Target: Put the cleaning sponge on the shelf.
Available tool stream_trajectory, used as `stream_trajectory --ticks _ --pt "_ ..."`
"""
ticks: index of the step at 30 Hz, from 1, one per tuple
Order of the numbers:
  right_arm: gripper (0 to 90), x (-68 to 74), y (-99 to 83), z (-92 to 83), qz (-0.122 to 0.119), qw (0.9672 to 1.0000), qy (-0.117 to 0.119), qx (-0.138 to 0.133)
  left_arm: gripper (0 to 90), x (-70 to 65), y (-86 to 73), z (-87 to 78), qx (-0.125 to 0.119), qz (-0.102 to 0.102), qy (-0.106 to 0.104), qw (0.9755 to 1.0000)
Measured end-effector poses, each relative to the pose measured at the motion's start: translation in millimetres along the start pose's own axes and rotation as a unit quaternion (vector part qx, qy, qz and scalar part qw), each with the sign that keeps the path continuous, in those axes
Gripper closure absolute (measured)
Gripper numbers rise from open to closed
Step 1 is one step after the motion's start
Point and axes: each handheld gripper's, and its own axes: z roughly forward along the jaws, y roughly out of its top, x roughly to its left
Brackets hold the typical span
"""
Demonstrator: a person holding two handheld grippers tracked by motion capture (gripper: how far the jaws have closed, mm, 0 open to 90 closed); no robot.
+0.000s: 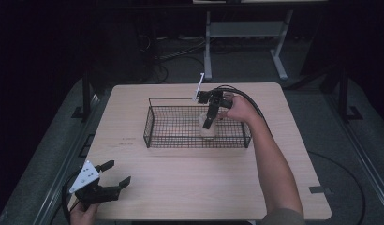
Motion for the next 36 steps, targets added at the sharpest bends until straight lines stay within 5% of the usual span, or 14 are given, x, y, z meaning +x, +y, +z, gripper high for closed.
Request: stream_trajectory --ticks 17,24,36 --pt "22.8 -1.1 -6.0 8.0 0.016 0.9999 -0.003 -0.005 14.1 -0.4 0.5 -1.6 -0.006 -0.001 0.001 1.0000" --pt "19.9 0.3 -9.4 -5.0 0.024 0.9992 -0.009 -0.032 14.1 -1.1 0.6 -0.8 -0.005 0.001 -0.001 1.0000" --pt "19.4 11.2 -15.1 -22.4 0.016 0.9990 -0.017 -0.037 14.1 -1.8 0.7 -0.1 -0.004 0.000 -0.001 1.0000"
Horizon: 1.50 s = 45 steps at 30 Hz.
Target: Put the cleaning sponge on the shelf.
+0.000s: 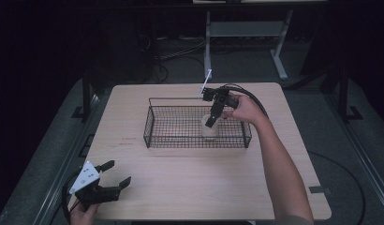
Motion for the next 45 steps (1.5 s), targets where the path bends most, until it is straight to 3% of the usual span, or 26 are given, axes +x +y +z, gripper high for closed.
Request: stream_trajectory --ticks 8,21,30,45 --pt "18.2 10.4 -3.8 -15.1 -0.012 0.9999 -0.004 -0.006 14.1 0.3 0.1 -0.3 -0.001 0.000 0.002 1.0000" --pt "18.3 27.9 -9.6 -25.4 -0.027 0.9996 -0.002 -0.012 14.1 -0.2 0.0 -0.7 0.001 0.001 0.002 1.0000" --pt "18.3 38.8 -13.7 -24.7 -0.038 0.9993 0.001 0.005 14.1 -0.5 0.2 -0.1 0.003 0.004 0.001 1.0000" --pt "18.4 56.5 -29.4 -25.3 -0.048 0.9988 0.008 -0.001 14.1 -3.1 1.1 1.2 0.004 0.007 -0.003 1.0000"
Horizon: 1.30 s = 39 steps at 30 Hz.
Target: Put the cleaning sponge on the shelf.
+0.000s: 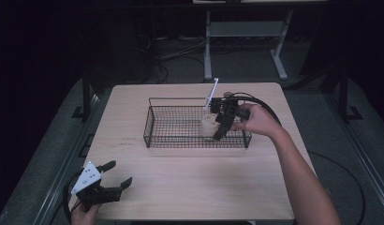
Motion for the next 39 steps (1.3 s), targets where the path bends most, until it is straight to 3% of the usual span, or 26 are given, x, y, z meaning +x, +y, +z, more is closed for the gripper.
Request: stream_trajectory --ticks 8,23,39 --pt "18.4 9.7 -11.1 1.2 -0.003 1.0000 -0.001 -0.006 14.1 0.1 -0.4 0.1 0.001 0.000 0.002 1.0000" --pt "18.4 21.1 -44.6 6.8 0.018 0.9998 0.003 -0.011 14.1 -1.0 -0.4 0.8 0.003 0.000 0.003 1.0000" --pt "18.3 35.0 -67.8 18.4 0.022 0.9997 0.006 -0.013 14.1 -1.8 -0.2 1.3 0.003 0.002 0.002 1.0000"
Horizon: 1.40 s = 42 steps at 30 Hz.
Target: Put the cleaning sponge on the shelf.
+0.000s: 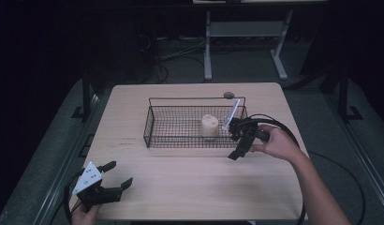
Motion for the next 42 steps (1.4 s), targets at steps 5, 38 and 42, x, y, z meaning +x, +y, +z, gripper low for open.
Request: stream_trajectory --ticks 5,38,42 --pt "18.2 7.1 -5.3 0.9 -0.002 1.0000 -0.002 0.003 14.1 0.0 -0.2 0.3 0.001 0.001 0.000 1.0000" --pt "17.9 48.4 -65.1 10.9 0.015 0.9992 -0.016 -0.034 14.1 -2.3 -1.1 -0.4 0.002 0.000 -0.002 1.0000" --pt "17.9 52.6 -71.5 13.4 0.018 0.9990 -0.017 -0.036 14.1 -2.5 -1.2 -0.2 0.004 0.001 -0.001 1.0000"
